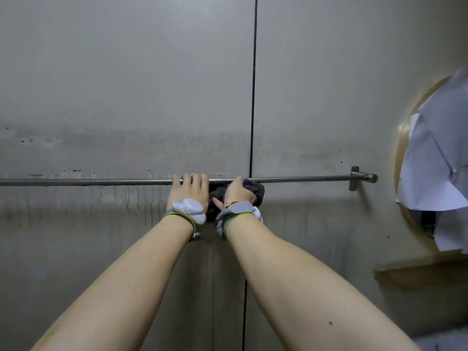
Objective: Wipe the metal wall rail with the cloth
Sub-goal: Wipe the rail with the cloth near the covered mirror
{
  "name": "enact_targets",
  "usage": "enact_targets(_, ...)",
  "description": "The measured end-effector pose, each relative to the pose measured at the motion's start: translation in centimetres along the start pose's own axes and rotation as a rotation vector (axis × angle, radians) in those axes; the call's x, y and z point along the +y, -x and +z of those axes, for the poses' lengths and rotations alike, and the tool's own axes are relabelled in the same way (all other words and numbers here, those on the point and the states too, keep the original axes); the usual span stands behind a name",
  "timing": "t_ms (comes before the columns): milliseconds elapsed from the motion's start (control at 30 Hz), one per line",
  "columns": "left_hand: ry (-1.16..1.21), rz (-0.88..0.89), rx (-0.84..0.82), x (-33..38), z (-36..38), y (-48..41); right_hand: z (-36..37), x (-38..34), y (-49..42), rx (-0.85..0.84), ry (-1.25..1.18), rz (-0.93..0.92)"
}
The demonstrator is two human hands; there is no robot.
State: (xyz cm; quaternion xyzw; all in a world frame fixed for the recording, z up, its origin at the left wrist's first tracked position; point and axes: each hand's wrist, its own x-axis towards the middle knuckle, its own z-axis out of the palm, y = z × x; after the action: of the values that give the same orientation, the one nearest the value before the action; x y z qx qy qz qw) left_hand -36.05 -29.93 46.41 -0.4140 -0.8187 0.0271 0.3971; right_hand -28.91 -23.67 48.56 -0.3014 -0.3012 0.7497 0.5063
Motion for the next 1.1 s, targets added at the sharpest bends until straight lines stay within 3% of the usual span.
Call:
enact_targets(100,0.012,0.020,-0.019,-0.5,-0.2,0.0,-1.7,-2.5,-1.8,0.053,-0.060,-0.071)
enact_targets(333,0.046,0.026,-0.037,-0.5,0.2,-0.2,-9.1,-8.2,-7.5,0.057,0.141,-0.312)
enact_targets(433,0.034,0.043,-0.051,-0.8,0.3,-0.1,-6.7,-5.9,-5.9,-0.035,0.129,-0.241)
enact_targets(600,0.084,0.058,-0.028,-1.3,0.0,-0.1,1.5,1.9,-0.3,-0.155,0.158,0.047)
enact_targets(700,0.083,0.101,0.001,-1.8,-0.1,0.3,2.5,2.7,1.1,-0.191,0.199,0.079)
enact_targets(900,0.066,0.046,-0.024,-0.9,-0.4,0.2,-2.9,-3.0,-2.5,-0.083,0.058,-0.078)
enact_targets(1033,0.058,0.063,0.002,-1.3,0.1,0.2,-6.3,-7.2,-5.6,0.222,-0.078,-0.220)
enact_targets(1100,0.064,0.067,0.009,-1.3,0.2,0.3,-6.5,-7.4,-5.9,0.252,0.081,-0.298)
